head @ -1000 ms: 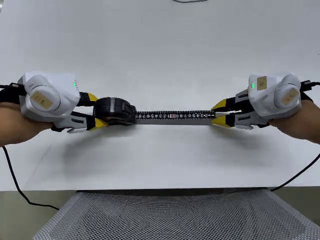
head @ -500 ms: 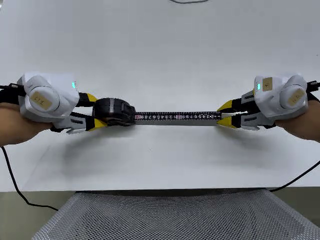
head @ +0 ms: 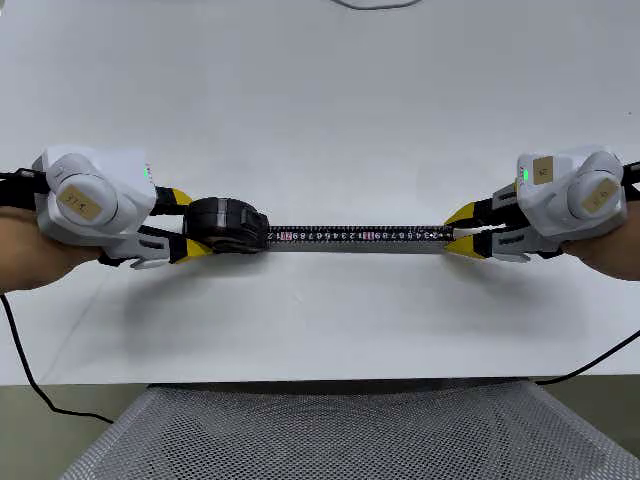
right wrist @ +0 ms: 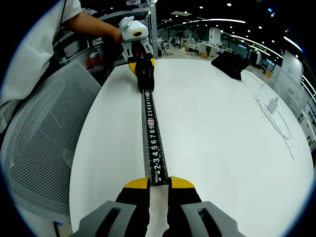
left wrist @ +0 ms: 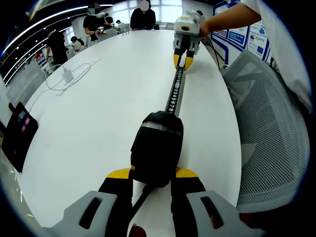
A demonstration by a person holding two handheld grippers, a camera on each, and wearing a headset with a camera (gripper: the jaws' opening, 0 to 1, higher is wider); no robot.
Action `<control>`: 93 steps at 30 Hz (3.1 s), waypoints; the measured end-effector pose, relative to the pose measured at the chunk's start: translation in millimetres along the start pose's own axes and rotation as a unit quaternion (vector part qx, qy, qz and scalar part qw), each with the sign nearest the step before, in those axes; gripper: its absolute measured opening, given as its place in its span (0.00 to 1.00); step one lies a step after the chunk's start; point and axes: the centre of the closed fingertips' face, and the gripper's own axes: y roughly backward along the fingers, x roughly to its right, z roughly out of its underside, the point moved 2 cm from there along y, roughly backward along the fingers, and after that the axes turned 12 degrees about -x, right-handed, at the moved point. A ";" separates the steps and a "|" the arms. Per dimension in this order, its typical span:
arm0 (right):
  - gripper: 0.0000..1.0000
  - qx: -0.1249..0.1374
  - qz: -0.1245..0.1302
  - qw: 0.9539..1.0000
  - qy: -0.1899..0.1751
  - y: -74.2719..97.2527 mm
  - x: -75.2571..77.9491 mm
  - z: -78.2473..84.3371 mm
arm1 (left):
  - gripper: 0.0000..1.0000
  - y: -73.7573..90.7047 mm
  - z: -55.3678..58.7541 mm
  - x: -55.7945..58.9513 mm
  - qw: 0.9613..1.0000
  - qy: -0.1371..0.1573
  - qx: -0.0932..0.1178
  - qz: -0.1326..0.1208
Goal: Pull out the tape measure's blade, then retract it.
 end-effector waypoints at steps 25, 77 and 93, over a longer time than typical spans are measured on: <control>0.09 -0.047 0.002 0.999 0.002 11.3 4.3 20.9 | 0.24 0.0 -2.3 1.5 1.000 0.000 -0.005 -0.002; 0.22 -0.063 -0.002 0.998 -0.011 6.0 -1.5 20.0 | 0.31 -1.3 -2.2 2.0 1.000 -0.001 -0.022 -0.002; 0.39 -0.049 0.000 0.998 -0.043 8.2 -1.1 15.8 | 0.50 0.4 -0.1 1.8 0.999 0.031 -0.018 -0.004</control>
